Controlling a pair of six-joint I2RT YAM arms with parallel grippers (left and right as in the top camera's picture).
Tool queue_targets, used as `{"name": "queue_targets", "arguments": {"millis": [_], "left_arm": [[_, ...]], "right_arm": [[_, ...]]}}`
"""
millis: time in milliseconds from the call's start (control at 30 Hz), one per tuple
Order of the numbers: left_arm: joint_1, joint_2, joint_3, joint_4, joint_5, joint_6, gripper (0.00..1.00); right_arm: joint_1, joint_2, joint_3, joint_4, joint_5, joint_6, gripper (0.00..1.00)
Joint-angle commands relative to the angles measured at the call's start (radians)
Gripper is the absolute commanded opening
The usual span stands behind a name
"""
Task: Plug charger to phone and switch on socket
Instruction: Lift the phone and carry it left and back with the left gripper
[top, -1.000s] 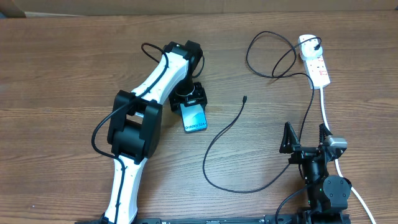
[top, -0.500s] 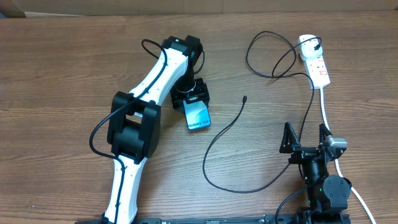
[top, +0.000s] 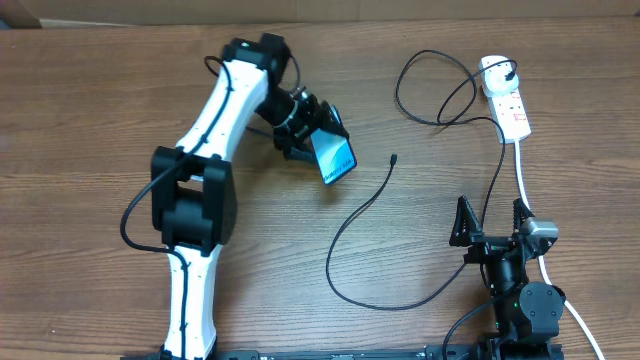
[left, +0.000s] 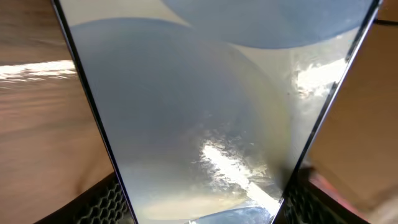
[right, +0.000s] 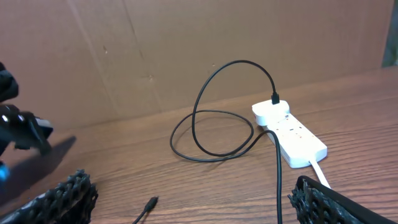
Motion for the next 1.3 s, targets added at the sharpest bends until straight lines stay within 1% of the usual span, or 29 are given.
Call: {"name": "queue_targets", "arguments": {"millis": [0,200,300,533,933,1033,1200,1267], "left_arm": [[0.056,-0.002,0.029,-0.003,0.358,0.057,0.66],[0.113,-0.002,0.029,-0.003,0.621,0.071,0.67],[0.130,-0.002,0.029,-0.002,0.728,0.071,0.67],[0.158,-0.002,0.029,-0.018,0.736,0.060,0.67],[0.200,-0.002,0.029,-0.138,0.736,0.072,0.66],[0.214,-0.002,0.029,-0.169,0.736,0.111,0.66],[0.231,-0.004,0.029,-0.284,0.737,0.223,0.66],[0.237,-0.007,0.029,-0.284,0.737,0.230,0.66]], "right_arm": [[0.000,-0.010,-0.011,0.005,0.010,-0.008,1.00],[0.000,-0.010,-0.011,0.005,0.010,-0.008,1.00],[0.000,-0.010,-0.010,0.005,0.010,-0.008,1.00],[0.000,-0.010,-0.011,0.005,0.010,-0.008,1.00],[0.000,-0.010,-0.011,0.005,0.010,-0.008,1.00],[0.000,-0.010,-0.011,0.005,0.010,-0.008,1.00],[0.000,-0.010,-0.011,0.005,0.010,-0.008,1.00],[0.000,-0.010,-0.011,0.005,0.010,-0.008,1.00]]}}
